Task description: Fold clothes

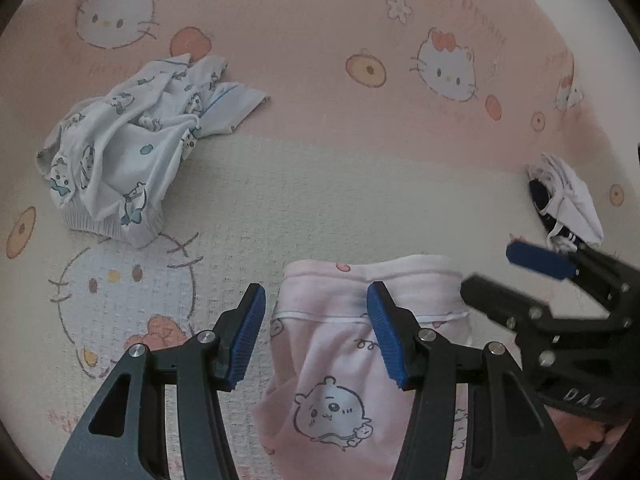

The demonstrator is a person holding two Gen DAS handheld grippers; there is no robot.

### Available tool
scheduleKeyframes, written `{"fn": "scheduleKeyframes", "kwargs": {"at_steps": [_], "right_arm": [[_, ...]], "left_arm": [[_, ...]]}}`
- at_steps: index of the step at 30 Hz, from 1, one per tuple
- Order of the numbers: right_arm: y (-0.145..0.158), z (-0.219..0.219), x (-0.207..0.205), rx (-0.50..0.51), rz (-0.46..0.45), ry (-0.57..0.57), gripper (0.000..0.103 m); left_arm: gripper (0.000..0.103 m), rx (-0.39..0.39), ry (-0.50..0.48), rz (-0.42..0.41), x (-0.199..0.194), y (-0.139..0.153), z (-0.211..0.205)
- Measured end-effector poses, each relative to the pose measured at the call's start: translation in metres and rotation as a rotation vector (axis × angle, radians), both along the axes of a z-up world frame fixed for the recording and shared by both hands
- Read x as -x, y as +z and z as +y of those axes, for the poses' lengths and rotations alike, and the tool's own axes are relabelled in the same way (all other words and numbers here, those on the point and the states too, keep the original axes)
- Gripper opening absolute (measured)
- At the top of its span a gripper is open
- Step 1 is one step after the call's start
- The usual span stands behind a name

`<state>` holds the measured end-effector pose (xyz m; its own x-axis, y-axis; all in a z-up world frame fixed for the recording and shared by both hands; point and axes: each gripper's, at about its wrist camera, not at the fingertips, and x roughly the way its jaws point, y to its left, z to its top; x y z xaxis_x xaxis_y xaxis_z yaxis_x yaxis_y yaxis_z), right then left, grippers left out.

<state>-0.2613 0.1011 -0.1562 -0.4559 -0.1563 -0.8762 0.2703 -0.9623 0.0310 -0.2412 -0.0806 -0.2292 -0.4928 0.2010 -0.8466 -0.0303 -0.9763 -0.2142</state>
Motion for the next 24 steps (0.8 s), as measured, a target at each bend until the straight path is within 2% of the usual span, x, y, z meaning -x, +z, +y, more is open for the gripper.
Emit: {"fn": "scheduleKeyframes", "kwargs": {"at_steps": [5,10,13,15,16,18,21,24], "right_arm": [[-0.012,-0.007,0.004,-0.009,-0.015,0.023,0.065],[-0.026,-0.006,0.008,-0.038,0.000,0.022,0.065],[-0.033,0.004,0.014,-0.039,-0.002,-0.019,0.065],[-0.035,0.020,0.020,-0.028,-0.023,-0.079,0.062],[-0.035,0.031,0.022,-0.012,-0.037,-0.111,0.056],[-0.028,0.043,0.018,0.076,-0.047,-0.121,0.056],[-0.014,0.059,0.010,0.226,-0.057,-0.122,0.056],[-0.015,0.038,-0.004,0.203,-0.065,-0.011,0.059]], "left_arm": [[0.057,-0.021,0.030,-0.043,0.003,-0.015,-0.008],[0.059,0.005,0.040,-0.036,0.007,-0.021,-0.007],[0.059,-0.095,0.102,-0.037,0.008,-0.017,-0.027],[0.055,-0.162,0.143,-0.037,0.009,-0.015,-0.040],[0.053,-0.195,0.164,-0.037,0.009,-0.014,-0.047],[0.052,-0.259,0.200,-0.031,0.009,-0.010,-0.059],[0.052,-0.266,0.114,0.029,-0.003,0.010,-0.045],[0.052,-0.204,0.003,-0.022,-0.010,0.002,-0.011]]}}
